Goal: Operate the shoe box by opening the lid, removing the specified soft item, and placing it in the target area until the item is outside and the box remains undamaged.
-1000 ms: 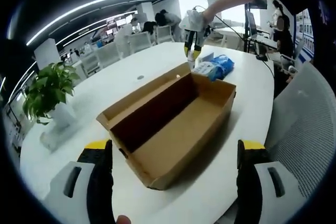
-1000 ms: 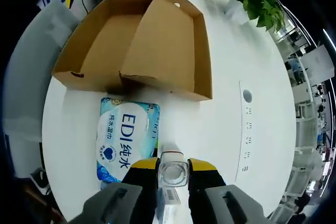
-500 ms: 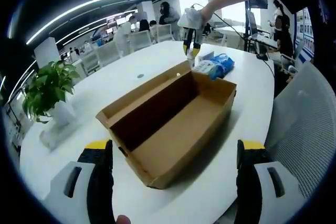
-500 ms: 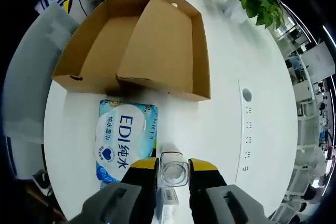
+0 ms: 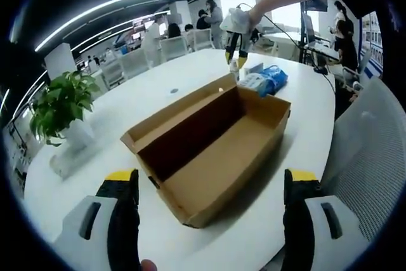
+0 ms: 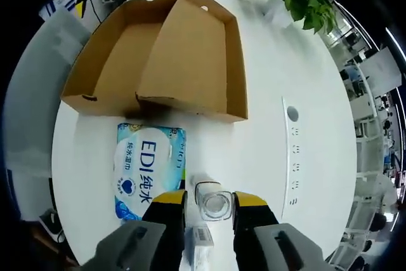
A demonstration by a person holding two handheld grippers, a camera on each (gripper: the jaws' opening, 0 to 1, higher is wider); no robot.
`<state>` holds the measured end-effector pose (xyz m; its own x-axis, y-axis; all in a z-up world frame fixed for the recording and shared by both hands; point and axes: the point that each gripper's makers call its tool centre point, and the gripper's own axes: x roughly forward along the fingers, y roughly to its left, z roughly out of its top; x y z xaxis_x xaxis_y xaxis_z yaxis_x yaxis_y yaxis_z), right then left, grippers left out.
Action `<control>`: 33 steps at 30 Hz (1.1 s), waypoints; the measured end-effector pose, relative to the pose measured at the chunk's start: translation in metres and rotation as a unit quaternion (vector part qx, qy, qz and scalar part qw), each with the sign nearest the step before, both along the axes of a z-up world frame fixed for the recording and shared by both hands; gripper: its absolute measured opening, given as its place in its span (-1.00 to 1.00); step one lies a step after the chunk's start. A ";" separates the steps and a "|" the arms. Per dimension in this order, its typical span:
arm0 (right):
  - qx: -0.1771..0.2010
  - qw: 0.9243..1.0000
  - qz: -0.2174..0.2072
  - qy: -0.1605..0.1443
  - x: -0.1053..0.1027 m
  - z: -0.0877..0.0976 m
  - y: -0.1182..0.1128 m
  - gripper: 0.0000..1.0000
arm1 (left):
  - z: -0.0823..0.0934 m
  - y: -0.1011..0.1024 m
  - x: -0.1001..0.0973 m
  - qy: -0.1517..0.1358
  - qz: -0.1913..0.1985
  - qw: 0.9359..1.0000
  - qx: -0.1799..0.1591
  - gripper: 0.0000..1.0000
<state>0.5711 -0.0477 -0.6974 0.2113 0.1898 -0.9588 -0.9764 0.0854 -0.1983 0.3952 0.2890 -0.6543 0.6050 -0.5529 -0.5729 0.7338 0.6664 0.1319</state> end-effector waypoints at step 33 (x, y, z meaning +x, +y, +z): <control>0.039 0.998 -0.046 -0.021 -0.002 0.023 0.014 -0.31 | -0.019 0.034 0.011 0.030 0.109 0.994 -0.010 0.11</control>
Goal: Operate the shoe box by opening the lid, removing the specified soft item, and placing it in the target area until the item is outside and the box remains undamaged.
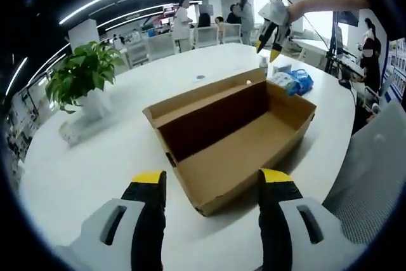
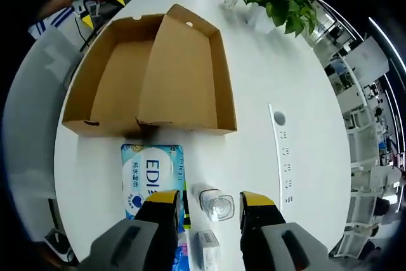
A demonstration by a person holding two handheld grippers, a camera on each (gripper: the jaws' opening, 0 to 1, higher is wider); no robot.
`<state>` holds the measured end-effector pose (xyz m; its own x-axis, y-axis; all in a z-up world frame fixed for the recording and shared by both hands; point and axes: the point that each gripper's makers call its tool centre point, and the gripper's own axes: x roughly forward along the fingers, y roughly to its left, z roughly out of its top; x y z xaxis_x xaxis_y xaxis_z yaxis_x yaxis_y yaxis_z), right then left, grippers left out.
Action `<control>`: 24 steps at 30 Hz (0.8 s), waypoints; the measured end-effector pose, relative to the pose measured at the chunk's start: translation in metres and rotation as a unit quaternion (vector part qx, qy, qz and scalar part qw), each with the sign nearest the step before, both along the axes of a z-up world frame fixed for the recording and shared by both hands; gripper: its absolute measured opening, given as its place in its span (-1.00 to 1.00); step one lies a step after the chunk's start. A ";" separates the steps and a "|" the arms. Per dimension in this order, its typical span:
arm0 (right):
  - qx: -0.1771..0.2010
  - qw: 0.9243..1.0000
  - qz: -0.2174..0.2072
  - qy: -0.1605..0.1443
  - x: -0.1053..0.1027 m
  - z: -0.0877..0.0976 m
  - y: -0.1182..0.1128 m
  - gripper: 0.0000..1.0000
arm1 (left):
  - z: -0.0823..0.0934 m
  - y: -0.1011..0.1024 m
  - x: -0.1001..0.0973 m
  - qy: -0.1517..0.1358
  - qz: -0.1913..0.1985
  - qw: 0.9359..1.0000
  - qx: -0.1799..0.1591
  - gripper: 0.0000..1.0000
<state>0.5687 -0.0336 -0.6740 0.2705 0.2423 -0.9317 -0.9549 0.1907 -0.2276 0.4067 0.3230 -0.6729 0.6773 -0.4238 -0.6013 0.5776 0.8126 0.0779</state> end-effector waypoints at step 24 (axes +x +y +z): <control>0.114 0.985 -0.132 -0.010 0.020 0.002 0.046 -0.41 | -0.021 0.035 0.009 0.046 0.135 0.989 -0.047 -0.44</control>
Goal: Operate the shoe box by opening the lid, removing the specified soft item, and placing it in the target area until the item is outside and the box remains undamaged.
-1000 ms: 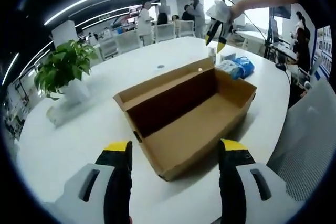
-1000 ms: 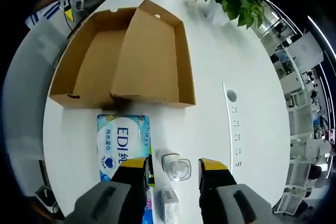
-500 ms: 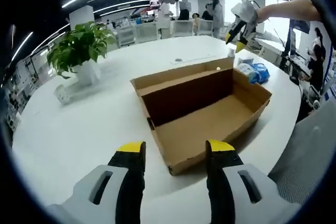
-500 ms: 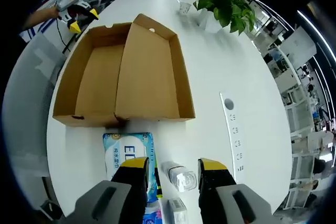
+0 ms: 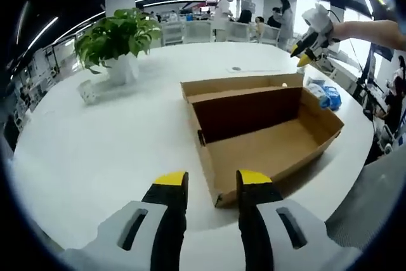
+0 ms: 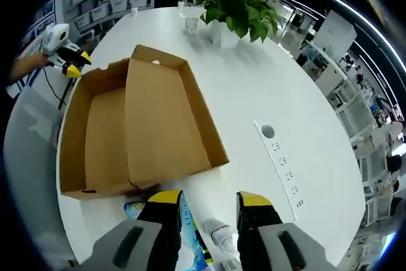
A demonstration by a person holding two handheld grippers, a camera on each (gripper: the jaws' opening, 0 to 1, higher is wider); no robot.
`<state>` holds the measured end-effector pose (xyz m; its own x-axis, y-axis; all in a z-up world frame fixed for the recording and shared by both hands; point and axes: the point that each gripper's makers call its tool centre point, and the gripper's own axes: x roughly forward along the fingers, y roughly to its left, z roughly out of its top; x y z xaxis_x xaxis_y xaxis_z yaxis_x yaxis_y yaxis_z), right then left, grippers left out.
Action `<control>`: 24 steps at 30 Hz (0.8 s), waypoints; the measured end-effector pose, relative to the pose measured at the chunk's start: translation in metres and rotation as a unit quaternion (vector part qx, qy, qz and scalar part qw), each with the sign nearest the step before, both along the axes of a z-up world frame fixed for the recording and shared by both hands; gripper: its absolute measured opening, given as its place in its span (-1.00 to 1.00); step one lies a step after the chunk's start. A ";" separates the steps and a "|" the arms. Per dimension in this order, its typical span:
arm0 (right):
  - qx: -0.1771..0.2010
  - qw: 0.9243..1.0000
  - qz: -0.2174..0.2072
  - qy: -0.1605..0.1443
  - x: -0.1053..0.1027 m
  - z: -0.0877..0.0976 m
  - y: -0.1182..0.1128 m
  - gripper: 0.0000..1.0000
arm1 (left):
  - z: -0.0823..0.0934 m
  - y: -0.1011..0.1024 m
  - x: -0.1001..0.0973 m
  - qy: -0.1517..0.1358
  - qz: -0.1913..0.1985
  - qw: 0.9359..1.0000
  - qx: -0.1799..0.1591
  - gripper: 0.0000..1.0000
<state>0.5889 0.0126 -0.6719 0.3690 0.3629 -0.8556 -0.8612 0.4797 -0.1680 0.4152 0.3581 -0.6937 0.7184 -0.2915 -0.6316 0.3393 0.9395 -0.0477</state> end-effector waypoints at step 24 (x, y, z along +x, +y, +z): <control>0.091 0.975 -0.201 0.026 0.020 -0.033 0.022 -0.55 | -0.020 0.002 0.003 0.033 0.064 0.997 -0.025 -0.72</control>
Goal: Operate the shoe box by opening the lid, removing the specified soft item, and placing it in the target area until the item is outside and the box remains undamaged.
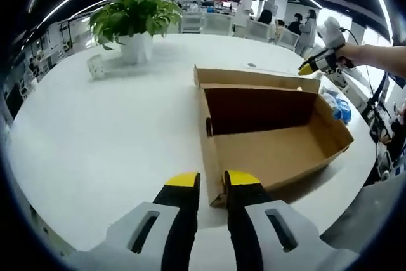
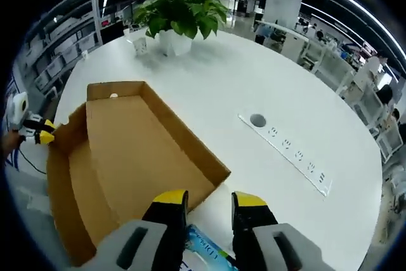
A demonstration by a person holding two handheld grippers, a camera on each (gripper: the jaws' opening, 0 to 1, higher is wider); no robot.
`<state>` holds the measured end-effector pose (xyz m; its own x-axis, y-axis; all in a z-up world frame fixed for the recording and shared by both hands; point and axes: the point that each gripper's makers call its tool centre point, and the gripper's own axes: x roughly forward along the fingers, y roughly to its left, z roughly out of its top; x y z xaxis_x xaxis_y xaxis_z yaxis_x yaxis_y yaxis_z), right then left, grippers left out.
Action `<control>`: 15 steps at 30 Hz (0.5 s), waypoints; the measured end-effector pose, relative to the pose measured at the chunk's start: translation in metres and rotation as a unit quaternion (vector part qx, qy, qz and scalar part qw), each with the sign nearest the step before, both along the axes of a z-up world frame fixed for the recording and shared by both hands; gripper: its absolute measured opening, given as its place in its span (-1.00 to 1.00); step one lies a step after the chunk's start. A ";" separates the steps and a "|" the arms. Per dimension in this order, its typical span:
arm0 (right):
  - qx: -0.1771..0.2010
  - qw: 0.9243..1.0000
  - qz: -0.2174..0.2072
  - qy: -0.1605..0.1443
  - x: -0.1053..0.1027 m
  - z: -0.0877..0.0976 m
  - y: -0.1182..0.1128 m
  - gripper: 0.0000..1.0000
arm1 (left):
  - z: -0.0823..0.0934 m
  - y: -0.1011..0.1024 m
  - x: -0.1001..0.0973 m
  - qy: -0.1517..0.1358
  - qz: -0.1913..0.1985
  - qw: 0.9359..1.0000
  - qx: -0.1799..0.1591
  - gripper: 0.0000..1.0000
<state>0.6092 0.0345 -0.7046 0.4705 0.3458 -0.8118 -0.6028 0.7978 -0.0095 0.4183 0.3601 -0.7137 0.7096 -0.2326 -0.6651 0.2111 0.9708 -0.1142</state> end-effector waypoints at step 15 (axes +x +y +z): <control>0.036 0.994 -0.095 0.050 -0.001 -0.026 0.009 -0.65 | -0.004 -0.004 0.002 0.011 0.029 0.999 -0.016 -0.88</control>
